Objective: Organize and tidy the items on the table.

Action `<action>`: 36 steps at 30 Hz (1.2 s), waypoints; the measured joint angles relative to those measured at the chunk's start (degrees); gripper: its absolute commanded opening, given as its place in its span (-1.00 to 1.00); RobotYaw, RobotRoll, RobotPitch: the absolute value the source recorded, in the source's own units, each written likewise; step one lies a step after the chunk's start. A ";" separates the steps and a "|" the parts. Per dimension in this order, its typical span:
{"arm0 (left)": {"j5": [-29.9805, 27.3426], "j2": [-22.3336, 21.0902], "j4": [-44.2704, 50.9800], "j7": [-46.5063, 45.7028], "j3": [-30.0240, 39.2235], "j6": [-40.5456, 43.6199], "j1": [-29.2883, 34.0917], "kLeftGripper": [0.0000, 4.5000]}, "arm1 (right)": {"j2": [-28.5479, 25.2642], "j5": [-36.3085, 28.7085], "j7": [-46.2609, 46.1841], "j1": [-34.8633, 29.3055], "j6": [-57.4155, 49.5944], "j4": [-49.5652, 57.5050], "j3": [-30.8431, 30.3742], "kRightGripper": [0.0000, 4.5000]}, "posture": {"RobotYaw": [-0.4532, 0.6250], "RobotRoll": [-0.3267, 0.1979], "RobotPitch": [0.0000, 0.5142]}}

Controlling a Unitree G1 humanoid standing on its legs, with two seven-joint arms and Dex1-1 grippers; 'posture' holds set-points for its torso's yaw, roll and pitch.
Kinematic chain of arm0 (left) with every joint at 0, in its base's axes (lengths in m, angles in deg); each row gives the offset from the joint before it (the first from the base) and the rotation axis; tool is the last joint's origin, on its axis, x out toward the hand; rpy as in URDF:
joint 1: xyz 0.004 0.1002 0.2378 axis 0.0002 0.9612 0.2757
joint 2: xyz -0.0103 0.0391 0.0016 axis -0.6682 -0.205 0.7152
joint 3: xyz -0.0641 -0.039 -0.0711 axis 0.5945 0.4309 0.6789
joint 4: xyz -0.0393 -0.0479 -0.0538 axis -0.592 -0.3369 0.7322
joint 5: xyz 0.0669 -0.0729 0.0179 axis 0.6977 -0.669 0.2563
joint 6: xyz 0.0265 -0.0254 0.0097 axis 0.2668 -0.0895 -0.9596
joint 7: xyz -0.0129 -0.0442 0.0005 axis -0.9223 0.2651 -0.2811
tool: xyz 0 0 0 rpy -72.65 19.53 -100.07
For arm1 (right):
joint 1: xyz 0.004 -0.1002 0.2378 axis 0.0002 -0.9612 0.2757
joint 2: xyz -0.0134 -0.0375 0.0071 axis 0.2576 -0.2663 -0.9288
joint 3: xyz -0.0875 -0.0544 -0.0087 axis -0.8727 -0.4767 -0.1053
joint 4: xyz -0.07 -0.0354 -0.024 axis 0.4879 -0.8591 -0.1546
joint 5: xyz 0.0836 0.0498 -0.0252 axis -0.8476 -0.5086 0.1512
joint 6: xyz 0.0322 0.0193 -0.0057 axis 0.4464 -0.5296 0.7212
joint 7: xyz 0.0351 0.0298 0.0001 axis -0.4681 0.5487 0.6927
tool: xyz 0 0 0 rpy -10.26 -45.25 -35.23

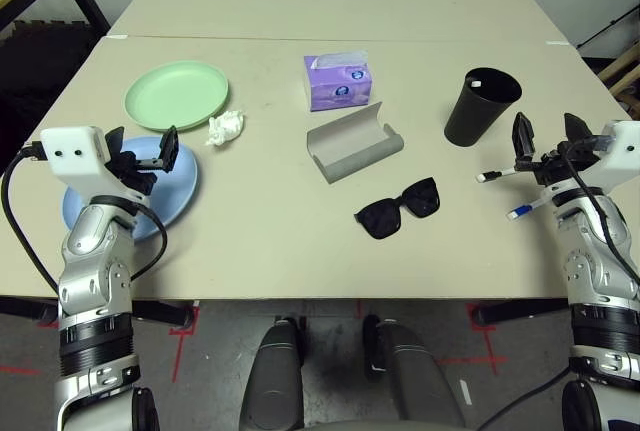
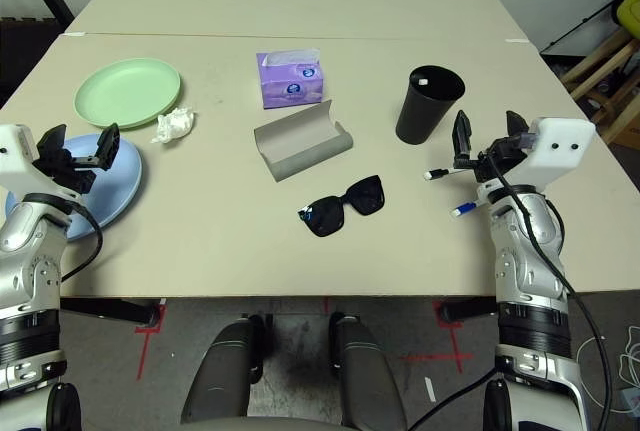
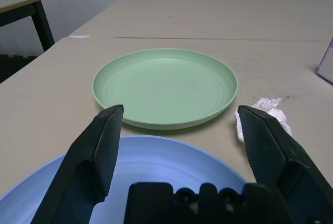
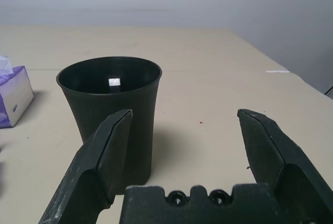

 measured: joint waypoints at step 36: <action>0.01 -0.20 -1.85 1.06 -0.06 -0.78 -0.60 1.00 | -4.99 -4.28 20.58 -1.35 -1.02 0.06 -3.83 0.98 | 0.10 0.25 -0.30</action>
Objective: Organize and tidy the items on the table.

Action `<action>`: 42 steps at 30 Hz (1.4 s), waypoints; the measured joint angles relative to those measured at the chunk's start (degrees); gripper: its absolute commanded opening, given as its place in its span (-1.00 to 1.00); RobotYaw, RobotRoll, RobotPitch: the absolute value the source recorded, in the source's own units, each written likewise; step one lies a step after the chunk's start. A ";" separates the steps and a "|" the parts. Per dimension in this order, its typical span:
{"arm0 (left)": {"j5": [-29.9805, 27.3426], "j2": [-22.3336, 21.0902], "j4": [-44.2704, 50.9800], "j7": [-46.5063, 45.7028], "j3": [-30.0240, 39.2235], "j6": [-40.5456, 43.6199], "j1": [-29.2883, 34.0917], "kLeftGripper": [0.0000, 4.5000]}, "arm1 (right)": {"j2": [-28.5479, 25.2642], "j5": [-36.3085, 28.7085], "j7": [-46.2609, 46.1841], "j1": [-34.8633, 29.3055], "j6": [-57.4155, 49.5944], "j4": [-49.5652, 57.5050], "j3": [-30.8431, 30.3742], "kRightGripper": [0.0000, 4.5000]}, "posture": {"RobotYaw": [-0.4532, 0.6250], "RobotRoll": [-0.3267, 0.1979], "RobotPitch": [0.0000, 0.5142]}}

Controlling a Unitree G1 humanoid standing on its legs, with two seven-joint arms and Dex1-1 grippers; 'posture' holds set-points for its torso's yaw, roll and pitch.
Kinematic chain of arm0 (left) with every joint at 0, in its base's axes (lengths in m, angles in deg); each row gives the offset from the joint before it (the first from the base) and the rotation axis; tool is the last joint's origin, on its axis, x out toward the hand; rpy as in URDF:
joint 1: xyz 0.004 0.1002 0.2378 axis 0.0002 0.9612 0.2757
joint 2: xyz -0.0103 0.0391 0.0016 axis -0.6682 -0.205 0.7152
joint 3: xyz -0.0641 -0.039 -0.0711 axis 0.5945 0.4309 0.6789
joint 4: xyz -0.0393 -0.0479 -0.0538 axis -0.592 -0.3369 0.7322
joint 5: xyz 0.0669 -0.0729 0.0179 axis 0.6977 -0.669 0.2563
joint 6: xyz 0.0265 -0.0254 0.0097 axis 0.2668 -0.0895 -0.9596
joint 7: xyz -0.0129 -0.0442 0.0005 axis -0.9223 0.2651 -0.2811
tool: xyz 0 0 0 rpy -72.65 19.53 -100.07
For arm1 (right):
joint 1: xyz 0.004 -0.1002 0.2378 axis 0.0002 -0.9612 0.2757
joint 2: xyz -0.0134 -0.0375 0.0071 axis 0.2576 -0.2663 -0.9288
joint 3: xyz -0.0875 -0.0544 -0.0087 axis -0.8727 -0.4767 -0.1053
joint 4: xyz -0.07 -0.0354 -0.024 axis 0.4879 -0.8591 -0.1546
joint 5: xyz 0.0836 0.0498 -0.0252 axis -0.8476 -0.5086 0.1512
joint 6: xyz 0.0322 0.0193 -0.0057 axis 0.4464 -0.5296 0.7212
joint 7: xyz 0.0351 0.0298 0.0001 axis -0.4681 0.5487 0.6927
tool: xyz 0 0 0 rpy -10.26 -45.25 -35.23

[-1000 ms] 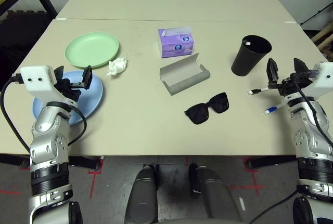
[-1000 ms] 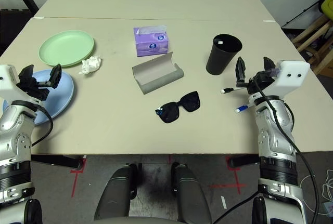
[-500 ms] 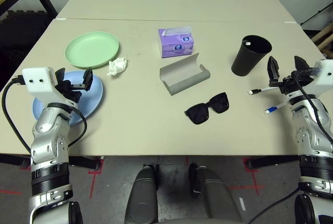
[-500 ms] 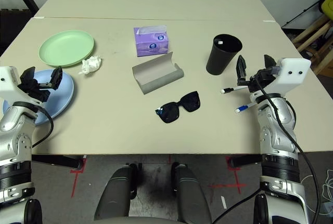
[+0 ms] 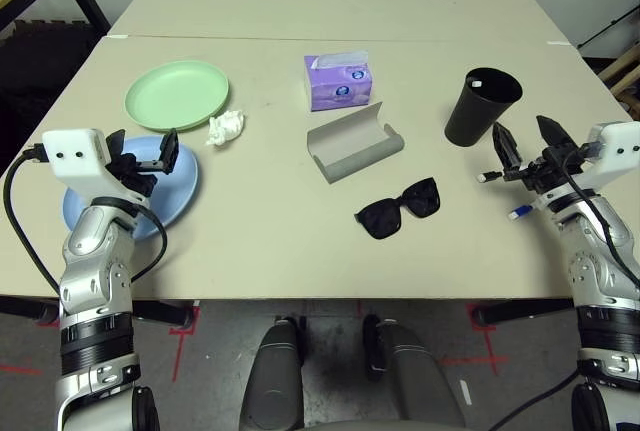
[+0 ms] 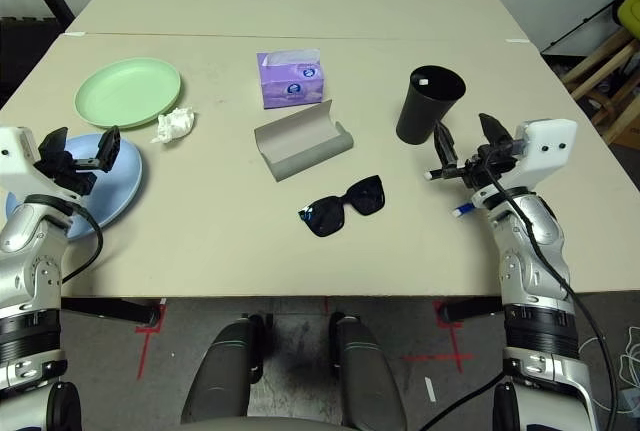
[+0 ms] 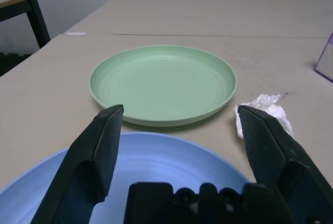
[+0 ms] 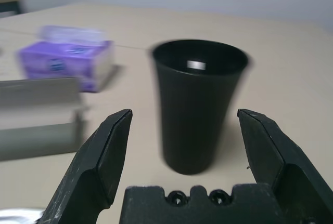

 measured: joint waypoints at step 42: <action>0.41 -8.68 -1.88 1.72 -0.92 9.97 -2.61 1.00 | -5.73 -1.84 36.99 6.72 5.15 -2.86 -12.81 0.98 | 0.18 0.25 -0.29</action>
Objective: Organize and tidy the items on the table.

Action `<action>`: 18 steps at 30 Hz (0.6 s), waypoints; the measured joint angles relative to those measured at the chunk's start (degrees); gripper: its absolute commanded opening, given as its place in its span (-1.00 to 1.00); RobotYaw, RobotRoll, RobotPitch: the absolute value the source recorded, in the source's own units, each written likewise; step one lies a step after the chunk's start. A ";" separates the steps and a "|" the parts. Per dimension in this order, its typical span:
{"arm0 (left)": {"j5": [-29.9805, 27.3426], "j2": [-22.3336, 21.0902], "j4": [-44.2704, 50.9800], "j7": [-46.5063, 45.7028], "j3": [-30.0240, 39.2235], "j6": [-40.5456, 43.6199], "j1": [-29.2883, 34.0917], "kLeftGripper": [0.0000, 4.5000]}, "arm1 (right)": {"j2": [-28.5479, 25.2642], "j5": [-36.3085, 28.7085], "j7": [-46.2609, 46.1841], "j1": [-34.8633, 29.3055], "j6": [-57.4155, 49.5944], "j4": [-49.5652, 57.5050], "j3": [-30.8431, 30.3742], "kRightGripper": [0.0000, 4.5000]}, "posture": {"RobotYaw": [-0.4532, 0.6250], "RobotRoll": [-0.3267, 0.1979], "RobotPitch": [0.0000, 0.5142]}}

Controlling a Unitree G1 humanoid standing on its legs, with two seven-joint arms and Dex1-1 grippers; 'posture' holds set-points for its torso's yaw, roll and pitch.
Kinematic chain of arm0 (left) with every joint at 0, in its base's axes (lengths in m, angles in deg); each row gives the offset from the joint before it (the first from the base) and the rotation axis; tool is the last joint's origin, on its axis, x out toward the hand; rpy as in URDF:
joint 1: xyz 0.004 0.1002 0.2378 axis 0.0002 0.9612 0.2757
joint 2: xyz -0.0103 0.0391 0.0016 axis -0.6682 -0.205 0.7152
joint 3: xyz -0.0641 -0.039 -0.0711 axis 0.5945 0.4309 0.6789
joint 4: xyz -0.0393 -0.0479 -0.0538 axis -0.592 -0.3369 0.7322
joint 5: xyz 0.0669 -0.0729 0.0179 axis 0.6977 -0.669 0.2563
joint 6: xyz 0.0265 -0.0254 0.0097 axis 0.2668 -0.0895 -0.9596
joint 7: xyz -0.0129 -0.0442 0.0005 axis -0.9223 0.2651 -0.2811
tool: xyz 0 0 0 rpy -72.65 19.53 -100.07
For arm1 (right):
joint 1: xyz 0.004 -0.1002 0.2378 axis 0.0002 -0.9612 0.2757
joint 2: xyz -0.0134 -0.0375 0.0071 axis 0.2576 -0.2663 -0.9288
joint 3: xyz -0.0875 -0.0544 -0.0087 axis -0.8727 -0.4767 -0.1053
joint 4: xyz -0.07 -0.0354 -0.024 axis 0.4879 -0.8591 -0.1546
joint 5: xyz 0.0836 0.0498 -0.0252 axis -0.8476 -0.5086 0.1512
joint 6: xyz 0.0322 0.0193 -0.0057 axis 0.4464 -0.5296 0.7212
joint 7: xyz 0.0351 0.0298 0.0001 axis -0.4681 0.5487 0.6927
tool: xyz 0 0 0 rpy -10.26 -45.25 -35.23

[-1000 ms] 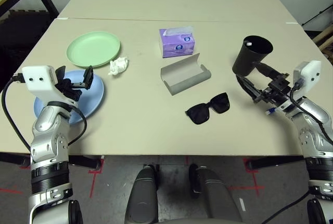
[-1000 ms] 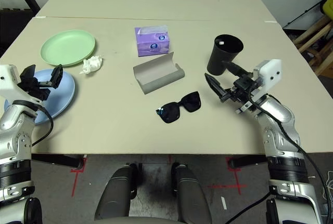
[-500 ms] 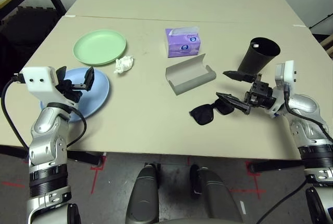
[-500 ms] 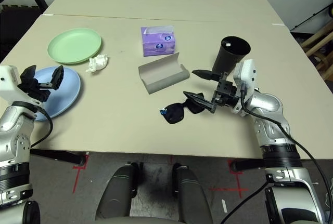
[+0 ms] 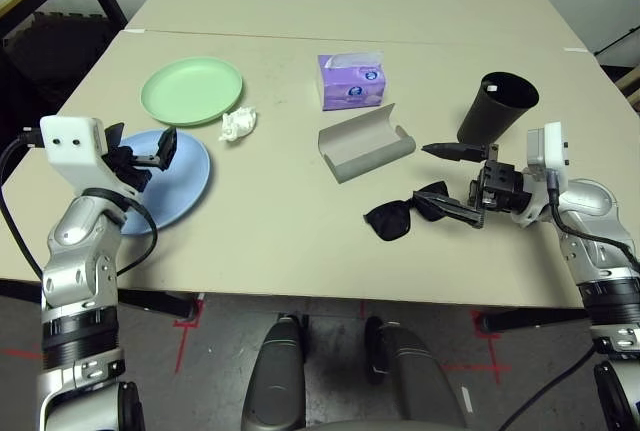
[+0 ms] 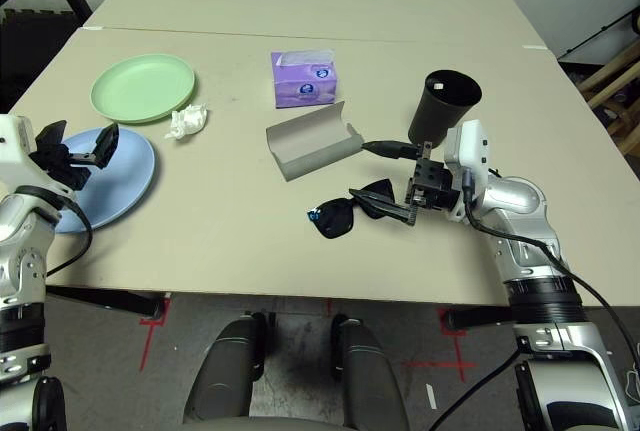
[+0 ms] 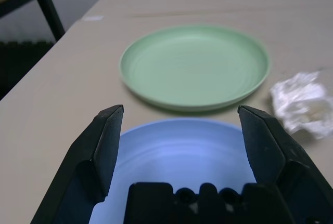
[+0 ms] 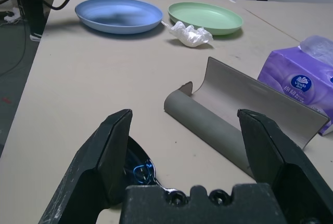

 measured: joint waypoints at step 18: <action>-4.64 -11.25 -11.27 3.66 6.60 18.73 -2.50 1.00 | 0.53 -0.02 -1.05 0.02 0.00 1.18 0.00 0.98 | 0.17 0.25 -0.29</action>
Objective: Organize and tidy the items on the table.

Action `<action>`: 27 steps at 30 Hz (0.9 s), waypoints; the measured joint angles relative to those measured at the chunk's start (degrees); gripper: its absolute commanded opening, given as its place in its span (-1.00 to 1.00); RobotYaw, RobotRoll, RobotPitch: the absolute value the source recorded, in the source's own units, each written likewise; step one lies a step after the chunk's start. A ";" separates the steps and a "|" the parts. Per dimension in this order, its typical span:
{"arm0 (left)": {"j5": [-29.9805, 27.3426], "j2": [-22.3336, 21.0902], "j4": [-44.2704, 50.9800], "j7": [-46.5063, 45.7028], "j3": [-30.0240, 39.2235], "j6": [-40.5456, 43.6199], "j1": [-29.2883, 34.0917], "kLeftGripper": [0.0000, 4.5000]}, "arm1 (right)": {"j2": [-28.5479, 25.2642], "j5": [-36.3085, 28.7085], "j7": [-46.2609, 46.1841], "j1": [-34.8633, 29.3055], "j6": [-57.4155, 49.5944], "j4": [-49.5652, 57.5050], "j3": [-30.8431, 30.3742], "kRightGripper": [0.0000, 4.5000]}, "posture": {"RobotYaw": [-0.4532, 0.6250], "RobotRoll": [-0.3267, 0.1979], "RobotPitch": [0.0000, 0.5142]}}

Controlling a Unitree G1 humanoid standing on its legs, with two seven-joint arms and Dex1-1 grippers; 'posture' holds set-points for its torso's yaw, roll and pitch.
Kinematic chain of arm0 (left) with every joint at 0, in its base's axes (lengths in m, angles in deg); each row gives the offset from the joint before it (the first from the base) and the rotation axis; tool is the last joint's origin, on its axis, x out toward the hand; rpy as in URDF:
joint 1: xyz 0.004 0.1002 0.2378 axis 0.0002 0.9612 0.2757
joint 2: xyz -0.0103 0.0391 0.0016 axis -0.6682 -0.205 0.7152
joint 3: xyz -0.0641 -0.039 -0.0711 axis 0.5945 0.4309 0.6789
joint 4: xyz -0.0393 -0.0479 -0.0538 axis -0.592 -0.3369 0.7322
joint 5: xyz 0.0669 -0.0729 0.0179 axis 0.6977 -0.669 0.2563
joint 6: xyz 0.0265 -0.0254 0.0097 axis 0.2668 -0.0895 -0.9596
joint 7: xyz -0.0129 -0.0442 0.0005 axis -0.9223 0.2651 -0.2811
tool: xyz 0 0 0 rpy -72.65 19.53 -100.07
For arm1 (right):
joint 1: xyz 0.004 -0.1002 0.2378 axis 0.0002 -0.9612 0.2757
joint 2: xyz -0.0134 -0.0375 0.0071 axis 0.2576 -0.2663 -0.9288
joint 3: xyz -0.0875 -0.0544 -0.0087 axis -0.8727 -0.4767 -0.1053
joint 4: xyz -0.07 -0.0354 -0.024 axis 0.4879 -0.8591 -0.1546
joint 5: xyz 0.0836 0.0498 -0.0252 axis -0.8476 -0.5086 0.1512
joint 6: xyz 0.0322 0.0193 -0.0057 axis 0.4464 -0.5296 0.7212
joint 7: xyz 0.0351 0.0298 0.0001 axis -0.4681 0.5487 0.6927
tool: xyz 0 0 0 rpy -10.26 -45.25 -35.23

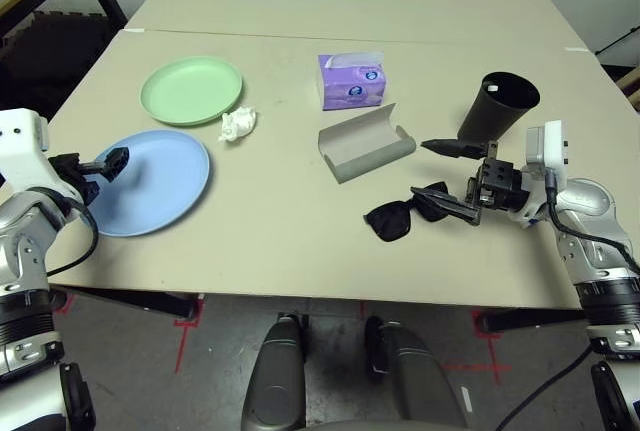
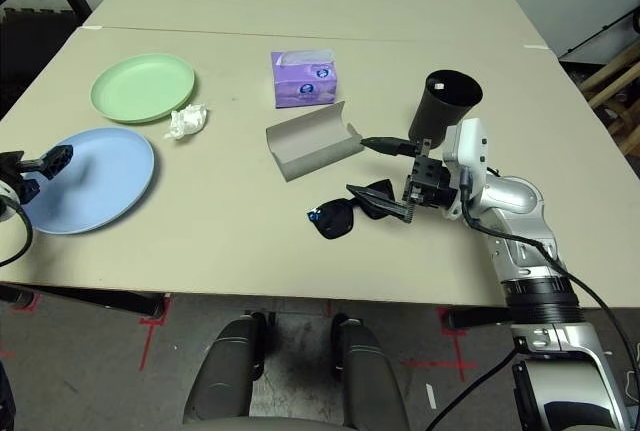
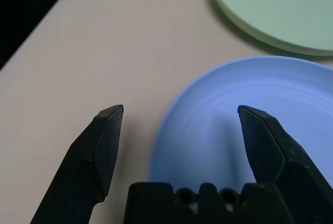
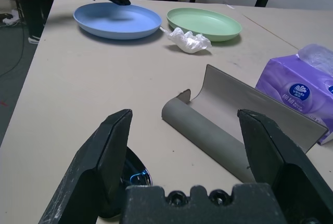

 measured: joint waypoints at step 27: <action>-0.91 -1.97 -5.43 2.01 1.12 3.93 -0.25 1.00 | 0.36 -0.12 -0.95 -0.03 -0.03 1.88 0.00 0.98 | 0.15 0.25 -0.28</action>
